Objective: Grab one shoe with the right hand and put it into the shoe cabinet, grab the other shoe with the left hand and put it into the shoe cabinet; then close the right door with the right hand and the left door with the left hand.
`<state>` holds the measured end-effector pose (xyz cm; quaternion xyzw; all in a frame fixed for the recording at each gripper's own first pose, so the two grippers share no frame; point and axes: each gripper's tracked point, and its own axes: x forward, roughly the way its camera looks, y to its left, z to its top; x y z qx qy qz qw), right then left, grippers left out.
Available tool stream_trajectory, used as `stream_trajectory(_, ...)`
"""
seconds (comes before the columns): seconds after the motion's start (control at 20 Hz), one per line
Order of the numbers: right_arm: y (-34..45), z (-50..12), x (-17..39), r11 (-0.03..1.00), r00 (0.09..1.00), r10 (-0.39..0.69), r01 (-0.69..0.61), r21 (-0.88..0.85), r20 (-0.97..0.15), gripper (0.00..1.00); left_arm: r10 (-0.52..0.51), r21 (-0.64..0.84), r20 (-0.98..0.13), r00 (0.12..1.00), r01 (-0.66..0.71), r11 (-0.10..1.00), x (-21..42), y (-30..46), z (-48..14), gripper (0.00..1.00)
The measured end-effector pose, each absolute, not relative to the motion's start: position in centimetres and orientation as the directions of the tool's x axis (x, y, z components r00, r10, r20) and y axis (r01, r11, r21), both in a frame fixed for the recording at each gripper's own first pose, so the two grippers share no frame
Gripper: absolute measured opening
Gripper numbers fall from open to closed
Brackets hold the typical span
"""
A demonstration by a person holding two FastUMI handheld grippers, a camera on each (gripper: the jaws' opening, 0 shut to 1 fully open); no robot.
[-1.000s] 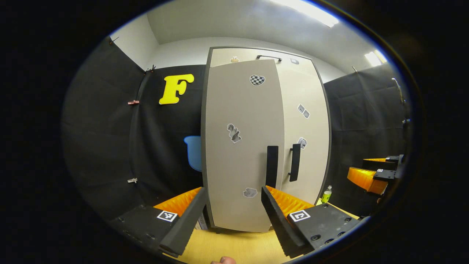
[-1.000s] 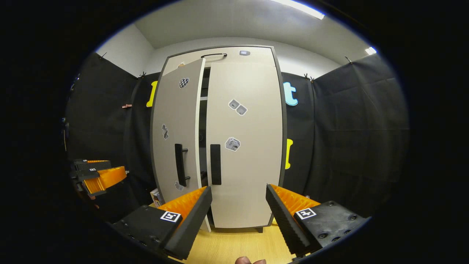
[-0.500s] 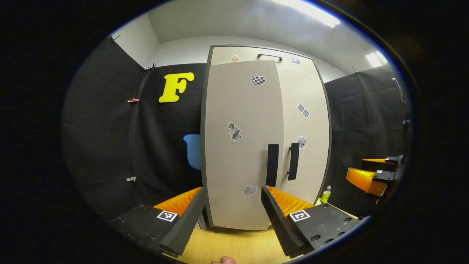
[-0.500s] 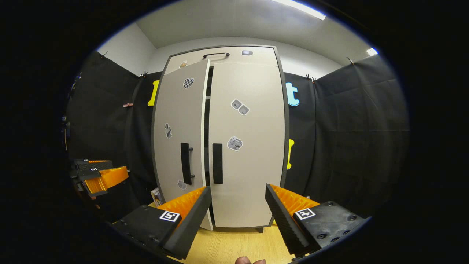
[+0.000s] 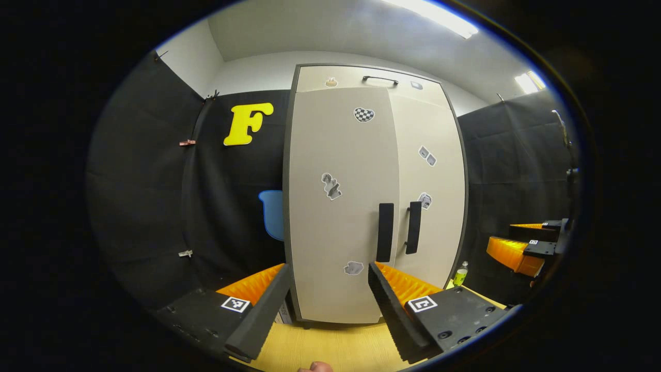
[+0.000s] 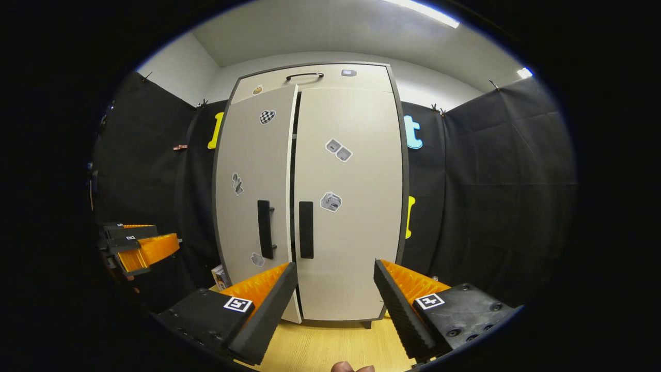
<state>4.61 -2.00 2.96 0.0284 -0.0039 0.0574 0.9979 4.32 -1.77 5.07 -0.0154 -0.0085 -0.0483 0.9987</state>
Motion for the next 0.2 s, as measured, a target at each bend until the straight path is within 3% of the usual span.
stream_trajectory(0.1, -1.80, 2.85, 4.66, 0.991, 0.993, 0.120, -0.120, 0.058, 0.009, 0.98, -0.092, -0.027, 0.017, 0.996, 0.092, 0.995, 4.51, -1.66, 5.09, 0.98)
stream_trajectory(0.2, -1.61, 2.89, 4.60, 0.991, 0.992, 0.125, -0.126, 0.054, 0.011, 0.98, -0.092, -0.027, 0.016, 0.996, 0.092, 0.995, 4.43, -1.79, 5.04, 0.95)
